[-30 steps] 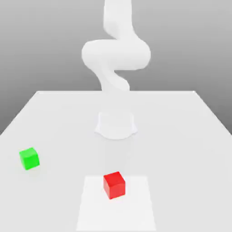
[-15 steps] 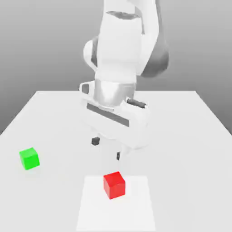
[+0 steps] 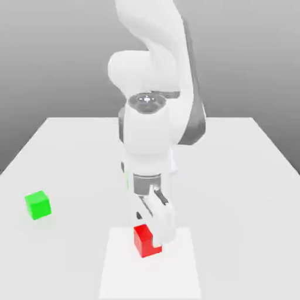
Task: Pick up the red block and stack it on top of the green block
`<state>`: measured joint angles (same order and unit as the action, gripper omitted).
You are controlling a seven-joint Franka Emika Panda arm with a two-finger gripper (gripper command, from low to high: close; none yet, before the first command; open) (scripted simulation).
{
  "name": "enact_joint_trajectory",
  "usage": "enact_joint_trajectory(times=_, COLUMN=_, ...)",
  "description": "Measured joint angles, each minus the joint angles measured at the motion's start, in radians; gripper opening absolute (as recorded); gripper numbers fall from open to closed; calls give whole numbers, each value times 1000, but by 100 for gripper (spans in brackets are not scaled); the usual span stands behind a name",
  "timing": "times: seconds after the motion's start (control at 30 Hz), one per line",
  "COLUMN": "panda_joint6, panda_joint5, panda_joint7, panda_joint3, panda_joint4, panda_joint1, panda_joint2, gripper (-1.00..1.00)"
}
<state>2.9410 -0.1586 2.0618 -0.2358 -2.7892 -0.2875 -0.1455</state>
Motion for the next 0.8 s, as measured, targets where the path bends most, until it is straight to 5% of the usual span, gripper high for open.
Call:
enact_joint_trajectory(times=0.13, panda_joint6=60, panda_joint5=-73, panda_joint7=50, panda_joint3=81, panda_joint4=6, panda_joint1=62, panda_joint2=-75, gripper=0)
enact_joint_trajectory(times=0.17, panda_joint6=72, panda_joint5=-85, panda_joint7=58, panda_joint3=99, panda_joint4=6, panda_joint1=76, panda_joint2=-89, gripper=-100)
enact_joint_trajectory(times=0.4, panda_joint6=76, panda_joint5=-87, panda_joint7=60, panda_joint3=100, panda_joint4=6, panda_joint1=78, panda_joint2=-90, gripper=-100)
enact_joint_trajectory(times=0.8, panda_joint6=-88, panda_joint5=131, panda_joint7=-96, panda_joint3=-19, panda_joint4=-19, panda_joint1=15, panda_joint2=111, gripper=-100)
